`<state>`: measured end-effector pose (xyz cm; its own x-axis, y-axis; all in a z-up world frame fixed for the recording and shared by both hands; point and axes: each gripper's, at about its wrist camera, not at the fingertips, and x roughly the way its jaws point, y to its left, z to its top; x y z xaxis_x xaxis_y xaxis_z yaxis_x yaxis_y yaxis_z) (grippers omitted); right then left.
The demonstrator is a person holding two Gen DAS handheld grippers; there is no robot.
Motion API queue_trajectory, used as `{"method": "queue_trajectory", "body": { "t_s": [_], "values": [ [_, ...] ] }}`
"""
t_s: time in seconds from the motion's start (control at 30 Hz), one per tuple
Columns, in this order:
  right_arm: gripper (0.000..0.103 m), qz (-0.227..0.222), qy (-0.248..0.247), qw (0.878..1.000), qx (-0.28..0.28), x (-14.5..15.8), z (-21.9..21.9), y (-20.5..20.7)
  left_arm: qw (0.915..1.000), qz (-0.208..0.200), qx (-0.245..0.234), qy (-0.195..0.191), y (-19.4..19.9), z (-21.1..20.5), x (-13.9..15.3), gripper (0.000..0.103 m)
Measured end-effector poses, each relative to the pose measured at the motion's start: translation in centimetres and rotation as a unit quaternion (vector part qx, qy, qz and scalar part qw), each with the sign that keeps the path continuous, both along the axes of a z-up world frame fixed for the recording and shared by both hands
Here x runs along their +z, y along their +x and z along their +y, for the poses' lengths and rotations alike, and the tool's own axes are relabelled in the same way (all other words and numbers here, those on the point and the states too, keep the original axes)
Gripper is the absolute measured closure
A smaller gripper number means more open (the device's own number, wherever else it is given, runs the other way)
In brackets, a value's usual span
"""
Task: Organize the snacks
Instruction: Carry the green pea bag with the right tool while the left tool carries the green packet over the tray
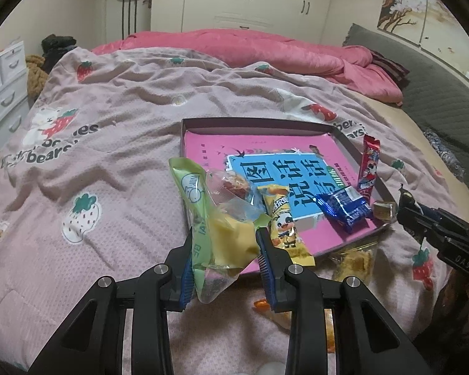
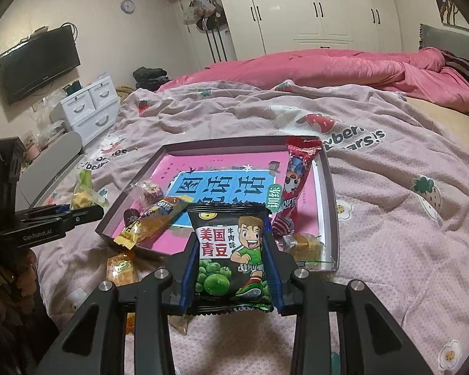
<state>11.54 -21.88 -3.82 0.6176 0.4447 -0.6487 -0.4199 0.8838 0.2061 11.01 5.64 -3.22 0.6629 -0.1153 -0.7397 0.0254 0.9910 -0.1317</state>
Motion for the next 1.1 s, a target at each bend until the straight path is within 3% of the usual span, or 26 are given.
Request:
{"method": "queue_trajectory", "body": {
  "t_s": [1.1],
  "values": [
    [0.065,-0.010,0.001,1.000,-0.010,-0.5,0.0,3.3,0.9995,0.011,-0.021,0.022,3.2,-1.9,-2.3,0.067]
  ]
}}
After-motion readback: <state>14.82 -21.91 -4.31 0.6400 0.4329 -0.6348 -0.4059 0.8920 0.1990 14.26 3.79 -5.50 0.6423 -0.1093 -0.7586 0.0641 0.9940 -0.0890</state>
